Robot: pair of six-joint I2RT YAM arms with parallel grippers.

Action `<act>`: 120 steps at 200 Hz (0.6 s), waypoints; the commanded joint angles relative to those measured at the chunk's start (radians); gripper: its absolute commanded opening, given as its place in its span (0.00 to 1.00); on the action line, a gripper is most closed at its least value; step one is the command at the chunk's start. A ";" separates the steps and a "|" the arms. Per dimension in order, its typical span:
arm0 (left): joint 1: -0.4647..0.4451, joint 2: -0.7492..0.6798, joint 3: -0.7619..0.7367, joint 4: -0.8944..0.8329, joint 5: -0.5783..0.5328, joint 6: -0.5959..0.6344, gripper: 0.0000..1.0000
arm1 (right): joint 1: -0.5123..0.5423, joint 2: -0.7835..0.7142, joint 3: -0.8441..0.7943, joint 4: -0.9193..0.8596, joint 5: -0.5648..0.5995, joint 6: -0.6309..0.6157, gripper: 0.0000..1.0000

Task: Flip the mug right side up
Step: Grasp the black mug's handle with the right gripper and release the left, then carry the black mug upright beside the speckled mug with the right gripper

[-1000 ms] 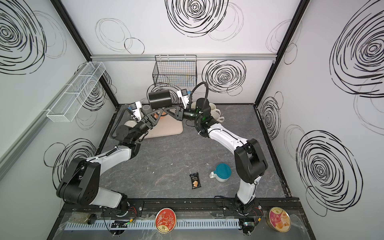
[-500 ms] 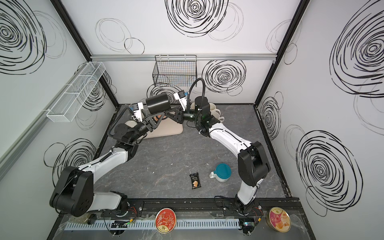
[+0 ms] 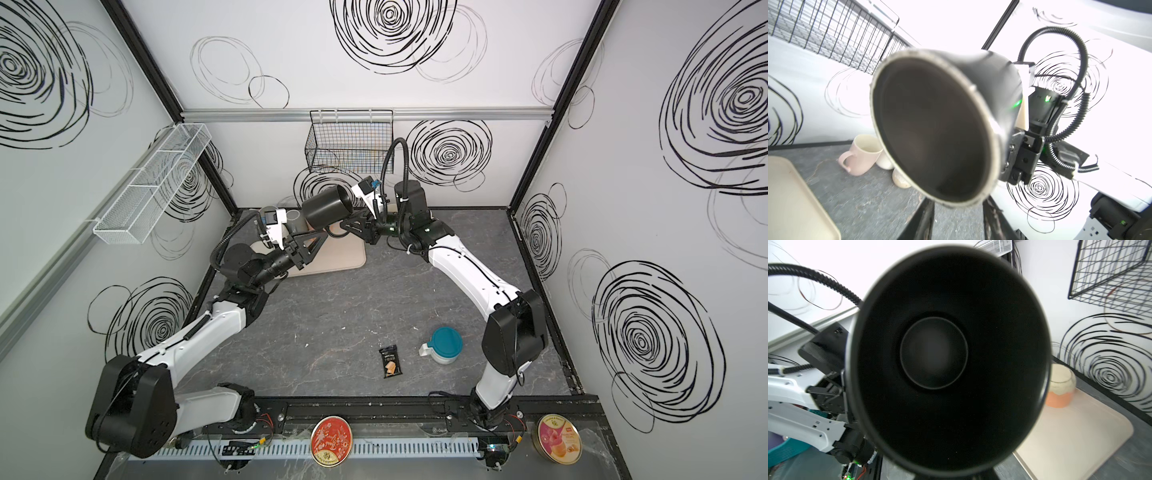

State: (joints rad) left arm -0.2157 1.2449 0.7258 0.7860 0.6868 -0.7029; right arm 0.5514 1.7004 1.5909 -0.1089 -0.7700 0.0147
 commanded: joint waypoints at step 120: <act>-0.029 0.022 0.075 -0.289 -0.117 0.152 0.44 | -0.016 -0.157 0.006 -0.455 0.469 -0.674 0.00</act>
State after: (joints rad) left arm -0.2260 1.2251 0.7578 0.5598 0.6220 -0.5690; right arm 0.5465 1.5730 1.5894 -0.5289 -0.3897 -0.5091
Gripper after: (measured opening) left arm 0.436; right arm 0.182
